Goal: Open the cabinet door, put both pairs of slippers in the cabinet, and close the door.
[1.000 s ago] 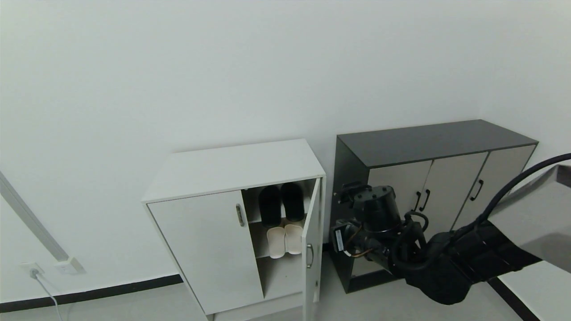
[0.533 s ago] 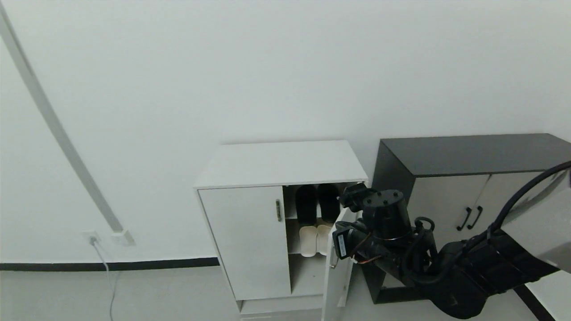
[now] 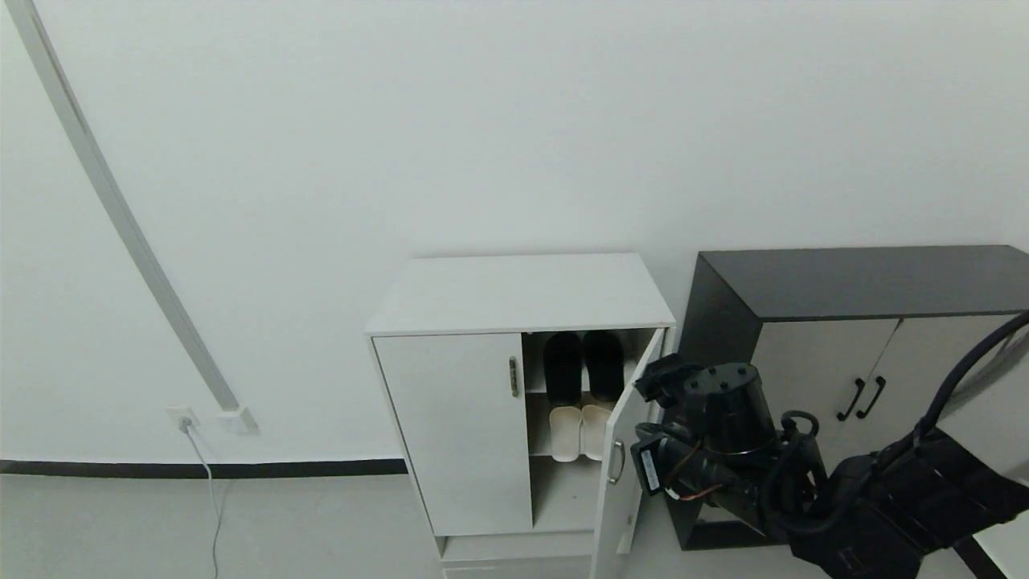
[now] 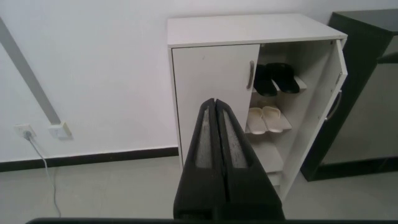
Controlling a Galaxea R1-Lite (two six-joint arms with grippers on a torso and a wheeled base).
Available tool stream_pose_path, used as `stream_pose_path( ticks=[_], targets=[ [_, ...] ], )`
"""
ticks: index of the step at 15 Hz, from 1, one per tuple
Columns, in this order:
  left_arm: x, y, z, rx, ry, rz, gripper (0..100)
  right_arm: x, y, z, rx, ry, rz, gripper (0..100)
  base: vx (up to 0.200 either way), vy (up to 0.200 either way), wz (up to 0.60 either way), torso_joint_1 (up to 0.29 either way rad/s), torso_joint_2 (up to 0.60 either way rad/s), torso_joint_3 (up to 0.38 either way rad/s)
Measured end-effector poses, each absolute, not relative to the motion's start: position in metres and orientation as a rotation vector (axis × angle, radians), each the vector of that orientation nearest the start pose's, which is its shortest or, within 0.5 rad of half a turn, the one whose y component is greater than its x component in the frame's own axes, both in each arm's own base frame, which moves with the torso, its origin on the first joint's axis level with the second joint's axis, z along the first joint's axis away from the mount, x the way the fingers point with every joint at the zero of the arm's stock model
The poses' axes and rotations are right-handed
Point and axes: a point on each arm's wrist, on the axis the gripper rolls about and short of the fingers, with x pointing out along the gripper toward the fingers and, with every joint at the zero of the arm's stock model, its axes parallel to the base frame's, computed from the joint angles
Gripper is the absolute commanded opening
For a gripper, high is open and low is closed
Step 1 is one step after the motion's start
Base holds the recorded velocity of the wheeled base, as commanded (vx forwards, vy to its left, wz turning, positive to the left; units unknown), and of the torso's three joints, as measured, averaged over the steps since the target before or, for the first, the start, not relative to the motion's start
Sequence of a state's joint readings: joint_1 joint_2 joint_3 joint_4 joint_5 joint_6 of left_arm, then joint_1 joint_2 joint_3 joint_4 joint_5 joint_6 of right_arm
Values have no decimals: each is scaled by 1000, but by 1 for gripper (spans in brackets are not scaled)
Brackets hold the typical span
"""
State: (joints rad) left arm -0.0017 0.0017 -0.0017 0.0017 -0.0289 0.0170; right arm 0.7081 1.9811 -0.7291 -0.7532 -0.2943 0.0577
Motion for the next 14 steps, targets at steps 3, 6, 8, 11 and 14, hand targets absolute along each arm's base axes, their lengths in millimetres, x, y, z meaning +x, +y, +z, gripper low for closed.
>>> stream_pose_path(
  ticks=[3,6,8,11,14],
  targets=[
    [-23,-1,76,17,1,-31,0,250,203,72,-214,505,382,0,200,0,0,-2,7,7],
    [-23,-1,76,17,1,-31,0,248,200,60,-231,542,376,0,200,0,0,7,2,2],
    [-23,-1,76,17,1,-30,0,249,201,52,-234,546,378,0,200,0,0,7,7,2],
    [-23,-1,76,17,1,-31,0,257,206,35,-219,526,378,0,67,0,0,1,2,1],
    [-23,-1,76,17,2,-31,0,267,209,17,-213,526,375,0,0,0,0,0,0,0]
  ],
)
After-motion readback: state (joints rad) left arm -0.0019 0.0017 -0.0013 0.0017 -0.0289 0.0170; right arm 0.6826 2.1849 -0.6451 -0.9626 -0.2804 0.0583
